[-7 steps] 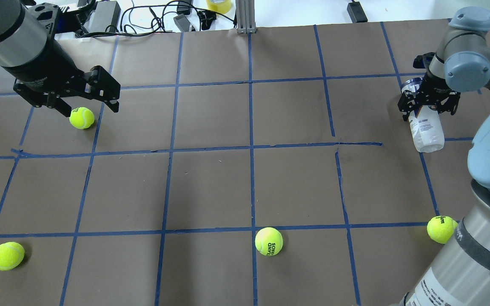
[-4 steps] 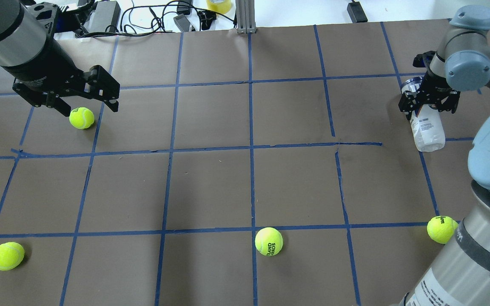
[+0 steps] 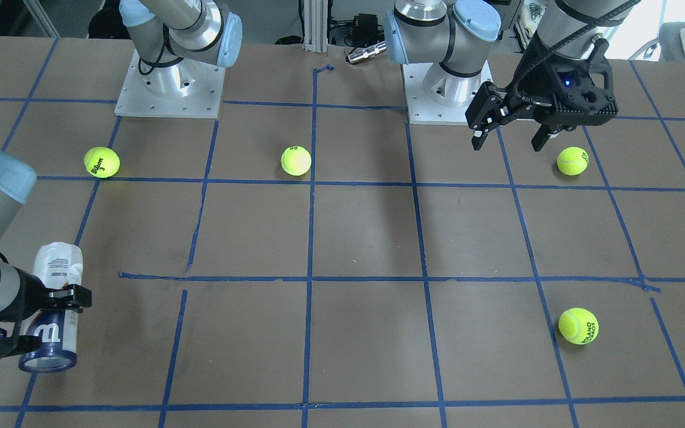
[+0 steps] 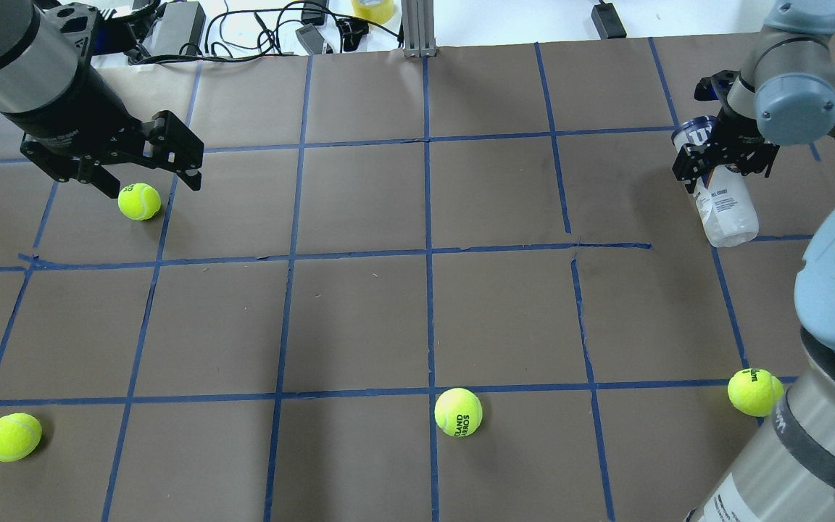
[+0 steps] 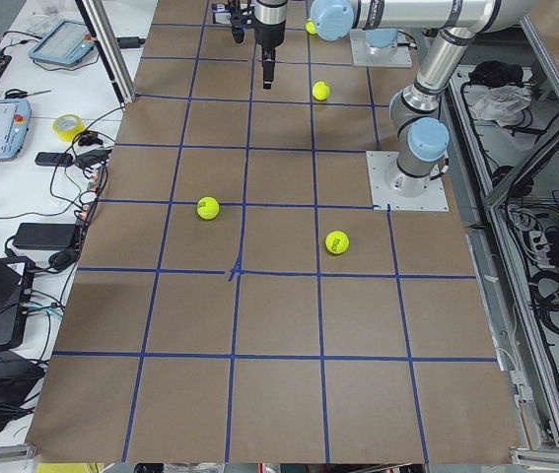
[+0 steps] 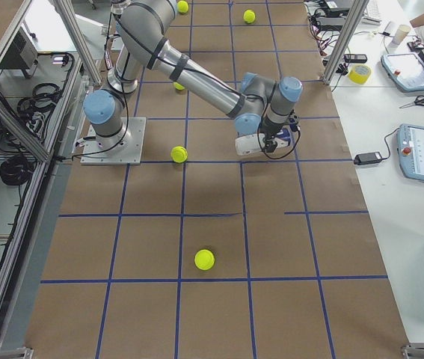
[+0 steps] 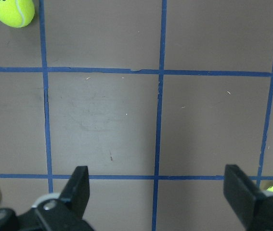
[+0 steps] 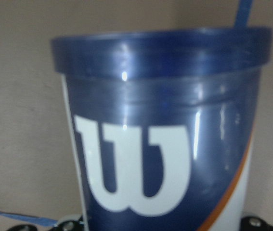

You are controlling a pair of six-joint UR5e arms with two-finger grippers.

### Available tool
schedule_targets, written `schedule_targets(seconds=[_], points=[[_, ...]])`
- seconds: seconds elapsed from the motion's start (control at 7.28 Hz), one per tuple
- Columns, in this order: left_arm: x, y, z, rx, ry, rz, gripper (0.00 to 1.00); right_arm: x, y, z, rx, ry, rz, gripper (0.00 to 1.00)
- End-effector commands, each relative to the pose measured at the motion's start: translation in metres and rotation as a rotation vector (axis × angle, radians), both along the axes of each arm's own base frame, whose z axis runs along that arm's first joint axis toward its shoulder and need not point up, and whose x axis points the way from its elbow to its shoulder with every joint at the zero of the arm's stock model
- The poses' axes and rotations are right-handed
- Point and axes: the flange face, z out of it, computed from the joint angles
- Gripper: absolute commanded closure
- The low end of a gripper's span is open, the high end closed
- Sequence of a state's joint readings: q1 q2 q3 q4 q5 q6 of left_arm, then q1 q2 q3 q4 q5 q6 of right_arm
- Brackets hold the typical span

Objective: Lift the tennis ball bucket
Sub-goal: 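Carry the can with the right gripper toward the table center, tipping it over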

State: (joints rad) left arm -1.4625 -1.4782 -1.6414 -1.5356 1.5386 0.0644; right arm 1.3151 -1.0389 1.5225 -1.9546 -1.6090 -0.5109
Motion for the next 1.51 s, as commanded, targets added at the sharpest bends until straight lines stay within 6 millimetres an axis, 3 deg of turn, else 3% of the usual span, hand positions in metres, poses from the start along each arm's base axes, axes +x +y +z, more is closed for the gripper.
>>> schedule_targets(seconds=[0.0,0.27,0.41,0.55,0.69,0.96,1.24,1.37], points=[[0.009,-0.002,0.004,-0.008,0.004,0.023,0.00,0.106,0.007,0.018,-0.039,-0.087,0.354,0.32],[0.059,-0.007,0.007,-0.014,0.001,0.124,0.00,0.198,0.024,0.027,-0.076,-0.138,0.651,0.30],[0.078,-0.007,0.008,-0.015,-0.004,0.152,0.00,0.247,0.028,0.031,-0.157,-0.122,0.849,0.30],[0.086,-0.007,0.009,-0.020,0.006,0.168,0.00,0.294,0.044,0.030,-0.159,-0.115,0.950,0.29],[0.106,-0.007,0.010,-0.024,0.006,0.167,0.00,0.339,0.058,0.032,-0.167,-0.111,1.030,0.28],[0.141,-0.006,0.015,-0.034,0.002,0.171,0.00,0.403,0.090,0.034,-0.200,-0.090,1.241,0.28],[0.147,-0.007,0.013,-0.033,0.005,0.173,0.00,0.477,0.133,0.032,-0.241,-0.083,1.385,0.25],[0.147,-0.007,0.013,-0.032,0.006,0.161,0.00,0.487,0.139,0.019,-0.223,-0.062,1.412,0.25]])
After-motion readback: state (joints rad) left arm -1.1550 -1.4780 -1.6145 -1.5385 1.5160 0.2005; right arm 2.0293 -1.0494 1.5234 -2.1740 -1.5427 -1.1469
